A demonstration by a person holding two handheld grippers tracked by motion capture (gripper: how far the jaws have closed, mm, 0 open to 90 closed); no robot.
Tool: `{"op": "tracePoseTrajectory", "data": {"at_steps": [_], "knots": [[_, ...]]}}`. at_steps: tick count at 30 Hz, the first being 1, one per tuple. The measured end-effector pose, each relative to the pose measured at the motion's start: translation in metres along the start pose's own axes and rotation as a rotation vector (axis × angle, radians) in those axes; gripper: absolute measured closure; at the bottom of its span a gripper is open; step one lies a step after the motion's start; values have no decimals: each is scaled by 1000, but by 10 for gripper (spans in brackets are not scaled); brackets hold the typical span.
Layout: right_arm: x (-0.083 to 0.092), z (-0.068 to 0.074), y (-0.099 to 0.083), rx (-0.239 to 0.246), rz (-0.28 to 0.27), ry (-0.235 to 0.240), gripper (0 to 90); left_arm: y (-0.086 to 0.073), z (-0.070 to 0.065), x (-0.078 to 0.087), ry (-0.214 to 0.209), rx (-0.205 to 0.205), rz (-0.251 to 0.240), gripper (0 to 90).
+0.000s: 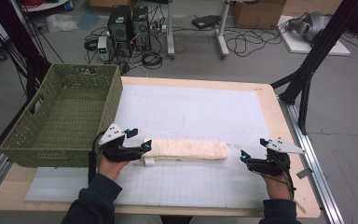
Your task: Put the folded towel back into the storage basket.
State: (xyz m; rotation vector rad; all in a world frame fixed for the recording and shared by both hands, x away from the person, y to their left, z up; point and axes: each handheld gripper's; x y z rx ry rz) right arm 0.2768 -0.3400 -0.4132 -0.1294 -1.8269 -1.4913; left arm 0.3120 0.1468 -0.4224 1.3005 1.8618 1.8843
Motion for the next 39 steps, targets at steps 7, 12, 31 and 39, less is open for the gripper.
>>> {"op": "tracePoseTrajectory", "data": {"at_steps": [7, 12, 31, 39], "knots": [[-4, 3, 2, 33, 7, 12, 109, -2, -1, -6, 37, 46, 71, 217], [-6, 6, 3, 42, 11, 19, 109, -4, -1, -10, 68, 72, 117, 218], [-11, 11, 3, 40, 17, 43, 109, -12, -3, -32, 127, 77, 321, 399], [-11, 11, 3, 36, 19, 46, 110, -14, -19, -37, 187, 1, 380, 346]]}}
Point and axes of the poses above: each handheld gripper's, and its own axes: x roughly backward along the jaws, y roughly out of its top, z roughly to its left, and after that the axes turned 9 degrees about z, right-handed
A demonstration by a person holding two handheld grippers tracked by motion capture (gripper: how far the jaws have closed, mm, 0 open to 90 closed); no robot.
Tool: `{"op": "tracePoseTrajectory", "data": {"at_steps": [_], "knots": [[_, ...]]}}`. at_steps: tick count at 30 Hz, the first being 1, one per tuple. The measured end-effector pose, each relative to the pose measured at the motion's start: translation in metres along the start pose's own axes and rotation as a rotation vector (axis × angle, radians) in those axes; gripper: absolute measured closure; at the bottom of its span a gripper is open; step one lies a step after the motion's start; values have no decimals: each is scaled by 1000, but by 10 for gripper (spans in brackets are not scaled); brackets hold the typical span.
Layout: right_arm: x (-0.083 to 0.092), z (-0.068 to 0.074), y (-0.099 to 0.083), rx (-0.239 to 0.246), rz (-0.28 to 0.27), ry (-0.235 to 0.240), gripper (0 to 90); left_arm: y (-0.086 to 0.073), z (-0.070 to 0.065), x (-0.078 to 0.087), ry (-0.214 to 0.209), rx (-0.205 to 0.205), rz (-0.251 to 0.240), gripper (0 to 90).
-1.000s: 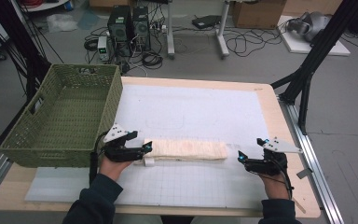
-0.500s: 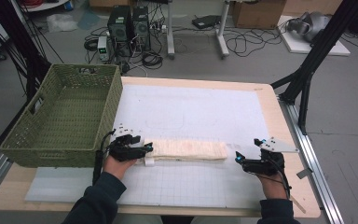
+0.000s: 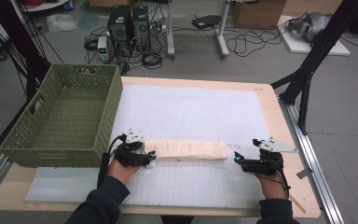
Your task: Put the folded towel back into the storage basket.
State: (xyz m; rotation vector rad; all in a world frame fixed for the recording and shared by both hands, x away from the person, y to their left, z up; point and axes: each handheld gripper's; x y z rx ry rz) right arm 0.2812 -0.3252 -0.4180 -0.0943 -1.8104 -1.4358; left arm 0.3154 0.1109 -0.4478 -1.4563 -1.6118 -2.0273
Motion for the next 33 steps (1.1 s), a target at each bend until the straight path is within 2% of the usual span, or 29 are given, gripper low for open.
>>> {"op": "tracePoseTrajectory", "data": {"at_steps": [4, 9, 10, 12, 14, 18, 21, 25, 28, 30, 33], "knots": [[1, 0, 0, -2, 4, 1, 109, -1, -1, 1, -10, -5, 3, 398], [1, -1, 0, 2, 1, -2, 109, -3, -3, 2, -34, -5, -13, 541], [1, 0, 0, 1, 5, 1, 109, -3, -2, 2, -54, -4, -12, 575], [0, 1, 0, 5, 8, 5, 109, -3, -2, 3, -74, -13, -11, 716], [-1, 2, 0, 8, 11, 7, 109, -2, -5, 3, -68, -22, -9, 777], [-4, 5, 2, 12, 20, 23, 109, -3, -5, 3, -67, -25, -19, 800], [-10, 7, 3, -30, 35, 65, 110, -3, -5, 3, -68, -23, -27, 800], [-20, 11, 4, -43, 51, 89, 113, -4, -4, 3, -72, -18, -31, 800], [-29, 18, 6, -32, 61, 117, 213, -4, -5, 3, -70, -20, -37, 800], [-33, 22, 7, -14, 74, 110, 264, -4, -4, 3, -70, -28, -33, 799], [-38, 25, 9, -18, 102, 106, 361, -5, -3, 3, -78, -26, -36, 794]]}}
Point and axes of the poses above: each handheld gripper's, and its own axes: x roughly backward along the jaws, y roughly out of its top, z roughly to its left, and after that the axes turned 9 degrees about z, right-handed
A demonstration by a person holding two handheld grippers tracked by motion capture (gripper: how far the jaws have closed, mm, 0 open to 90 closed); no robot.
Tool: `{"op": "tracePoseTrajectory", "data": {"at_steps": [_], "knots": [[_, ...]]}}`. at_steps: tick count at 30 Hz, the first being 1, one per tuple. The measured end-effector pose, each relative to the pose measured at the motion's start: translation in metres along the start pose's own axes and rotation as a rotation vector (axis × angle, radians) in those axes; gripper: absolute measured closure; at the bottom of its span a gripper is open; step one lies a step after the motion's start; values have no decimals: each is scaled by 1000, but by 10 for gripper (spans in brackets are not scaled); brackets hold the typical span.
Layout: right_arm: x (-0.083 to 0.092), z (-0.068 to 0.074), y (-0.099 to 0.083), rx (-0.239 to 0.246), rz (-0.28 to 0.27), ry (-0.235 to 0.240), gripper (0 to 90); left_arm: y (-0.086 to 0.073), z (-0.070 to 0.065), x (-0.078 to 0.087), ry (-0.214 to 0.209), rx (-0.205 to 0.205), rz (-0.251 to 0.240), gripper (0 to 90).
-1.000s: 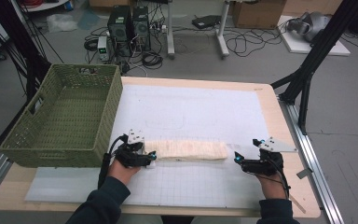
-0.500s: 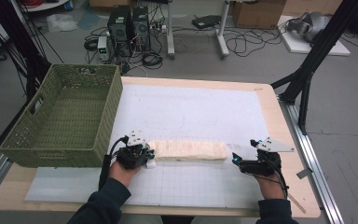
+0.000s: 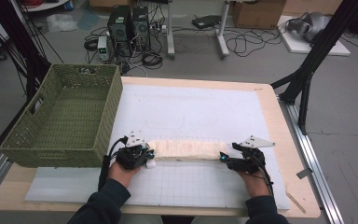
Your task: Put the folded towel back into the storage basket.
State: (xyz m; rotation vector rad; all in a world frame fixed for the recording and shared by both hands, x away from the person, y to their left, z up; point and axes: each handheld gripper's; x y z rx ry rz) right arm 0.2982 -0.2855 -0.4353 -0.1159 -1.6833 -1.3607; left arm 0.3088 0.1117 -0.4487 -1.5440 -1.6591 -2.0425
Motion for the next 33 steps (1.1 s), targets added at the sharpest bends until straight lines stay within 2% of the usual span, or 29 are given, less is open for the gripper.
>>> {"op": "tracePoseTrajectory", "data": {"at_steps": [1, 3, 6, 10, 14, 19, 23, 26, 28, 33], "knots": [[-1, 0, 0, 2, 0, -2, 384, 0, 0, 0, -3, 9, -5, 792], [-2, 0, 0, 1, 15, 11, 438, 0, 0, 0, 0, -3, 0, 792], [-5, 0, -2, 4, 31, 13, 466, 0, 1, 0, -2, -3, -2, 793], [-14, 2, -5, 13, 90, 15, 514, 0, 1, 0, -4, -5, -2, 793], [-15, 3, -6, 22, 86, 31, 594, -1, 1, 0, -5, -3, -3, 792], [-15, 4, -8, 8, 81, 50, 655, -1, 1, 0, -7, 0, -4, 792], [-14, 8, -8, 36, 79, 48, 739, -1, 2, 0, -9, -2, -6, 792], [-14, 8, -8, 32, 78, 56, 772, -1, 2, 0, -9, 0, -6, 792], [-14, 9, -8, 50, 75, 49, 785, -1, 2, 0, -10, 3, -7, 793], [-13, 12, -6, 55, 81, 36, 805, -1, 2, 0, -12, 13, -8, 798]]}}
Point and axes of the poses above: each handheld gripper's, and its own axes: x roughly backward along the jaws, y roughly out of its top, z roughly to its left, and after that the axes turned 9 degrees about z, right-handed
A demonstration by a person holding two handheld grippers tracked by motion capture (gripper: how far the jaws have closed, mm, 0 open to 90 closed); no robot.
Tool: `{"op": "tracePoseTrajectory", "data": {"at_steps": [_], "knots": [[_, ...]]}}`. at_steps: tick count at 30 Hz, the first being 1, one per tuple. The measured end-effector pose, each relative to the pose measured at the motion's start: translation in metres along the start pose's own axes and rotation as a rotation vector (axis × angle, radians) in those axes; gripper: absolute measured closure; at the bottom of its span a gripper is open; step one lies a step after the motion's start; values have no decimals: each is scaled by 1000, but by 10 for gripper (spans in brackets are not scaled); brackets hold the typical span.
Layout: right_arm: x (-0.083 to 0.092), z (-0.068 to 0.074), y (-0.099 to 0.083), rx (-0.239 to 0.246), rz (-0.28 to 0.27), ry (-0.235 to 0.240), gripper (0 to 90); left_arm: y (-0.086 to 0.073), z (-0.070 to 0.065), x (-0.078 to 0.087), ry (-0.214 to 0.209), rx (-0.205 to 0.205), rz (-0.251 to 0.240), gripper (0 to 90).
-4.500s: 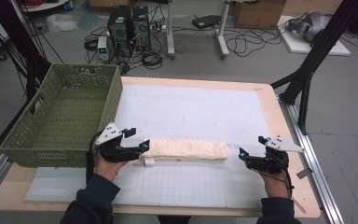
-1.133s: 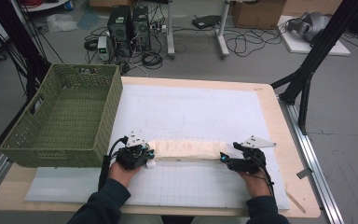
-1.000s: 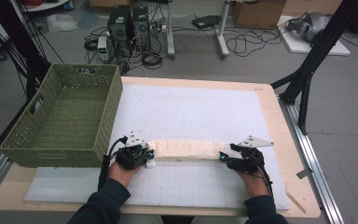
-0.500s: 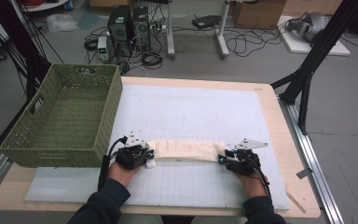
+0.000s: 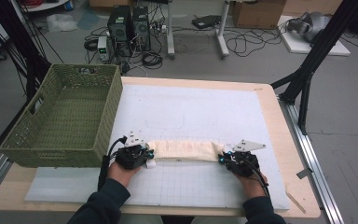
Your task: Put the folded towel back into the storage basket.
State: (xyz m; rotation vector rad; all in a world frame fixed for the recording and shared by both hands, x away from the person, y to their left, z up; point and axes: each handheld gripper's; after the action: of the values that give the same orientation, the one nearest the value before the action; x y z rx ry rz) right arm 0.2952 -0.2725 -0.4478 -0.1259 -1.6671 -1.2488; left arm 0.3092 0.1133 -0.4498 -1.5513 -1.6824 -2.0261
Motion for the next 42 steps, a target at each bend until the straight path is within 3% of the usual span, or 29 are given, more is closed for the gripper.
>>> {"op": "tracePoseTrajectory", "data": {"at_steps": [4, 13, 18, 29, 35, 42], "knots": [[2, -1, 2, 2, -4, -3, 809, 2, 1, 4, 4, 0, -3, 812], [14, -3, 8, -19, -49, -4, 809, 11, 3, 22, -18, 4, -86, 817], [19, -2, 12, -13, -68, -10, 809, 13, 3, 27, -15, 6, -98, 817], [35, 0, 24, 6, -128, -36, 808, 23, -1, 51, -19, -15, -181, 817], [49, 1, 39, 22, -183, -35, 808, 32, 2, 68, -14, -16, -245, 817], [62, 2, 76, 68, -244, -26, 808, 42, 14, 98, -1, -12, -323, 817]]}}
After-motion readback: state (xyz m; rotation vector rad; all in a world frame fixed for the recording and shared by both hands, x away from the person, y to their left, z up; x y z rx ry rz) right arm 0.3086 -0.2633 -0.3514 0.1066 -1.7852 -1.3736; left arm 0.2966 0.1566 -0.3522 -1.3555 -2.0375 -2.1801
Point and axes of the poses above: each handheld gripper's, and its own axes: x roughly backward along the jaws, y roughly out of its top, z roughly to its left, and after that the axes turned 9 degrees about z, right-handed
